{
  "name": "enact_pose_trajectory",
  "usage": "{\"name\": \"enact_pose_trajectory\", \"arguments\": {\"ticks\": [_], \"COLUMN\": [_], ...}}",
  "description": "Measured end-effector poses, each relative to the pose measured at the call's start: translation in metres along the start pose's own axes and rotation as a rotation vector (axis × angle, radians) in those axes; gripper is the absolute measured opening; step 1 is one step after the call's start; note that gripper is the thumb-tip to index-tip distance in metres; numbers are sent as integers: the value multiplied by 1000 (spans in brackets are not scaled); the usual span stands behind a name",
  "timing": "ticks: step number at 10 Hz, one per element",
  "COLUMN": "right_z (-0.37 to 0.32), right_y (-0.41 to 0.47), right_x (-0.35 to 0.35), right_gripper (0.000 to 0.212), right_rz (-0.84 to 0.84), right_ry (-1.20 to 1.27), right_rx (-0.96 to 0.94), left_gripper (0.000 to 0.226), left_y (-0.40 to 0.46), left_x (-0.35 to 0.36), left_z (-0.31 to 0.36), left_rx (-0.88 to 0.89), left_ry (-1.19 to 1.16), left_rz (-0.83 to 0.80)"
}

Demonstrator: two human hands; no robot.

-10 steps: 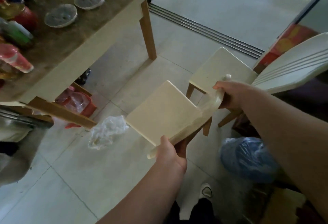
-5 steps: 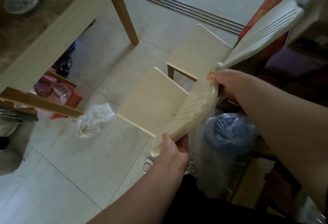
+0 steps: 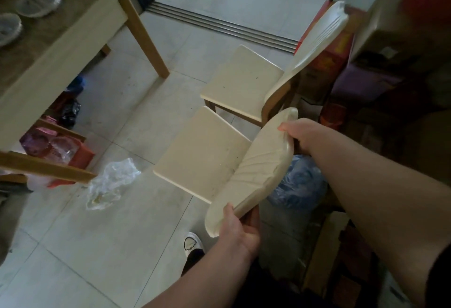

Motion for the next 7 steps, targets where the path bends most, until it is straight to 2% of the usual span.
{"name": "enact_pose_trajectory", "arguments": {"ticks": [2, 4, 5, 6, 7], "right_z": [8, 8, 9, 7, 0], "right_y": [5, 5, 1, -12, -36], "right_x": [-5, -13, -17, -24, -40], "right_gripper": [58, 56, 48, 43, 42], "right_rz": [6, 63, 83, 100, 275], "right_ry": [23, 36, -15, -20, 2], "right_rx": [-35, -76, -132, -166, -264], "left_gripper": [24, 36, 49, 60, 72], "left_y": [-1, -3, -7, -15, -27], "left_x": [-1, 5, 6, -1, -3], "left_z": [-17, -29, -33, -35, -35], "left_rx": [-13, -65, -134, -198, -299], "left_ry": [5, 14, 41, 184, 378], "left_rz": [-20, -60, -120, -165, -240]}}
Point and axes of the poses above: each hand's wrist, its own y-axis towards the middle knuckle, its own x-axis out of the palm, z = x × y, the point moved 9 cm from there along y, towards the middle knuckle, and after that the axes turned 14 degrees about z, right-handed, at the moved point
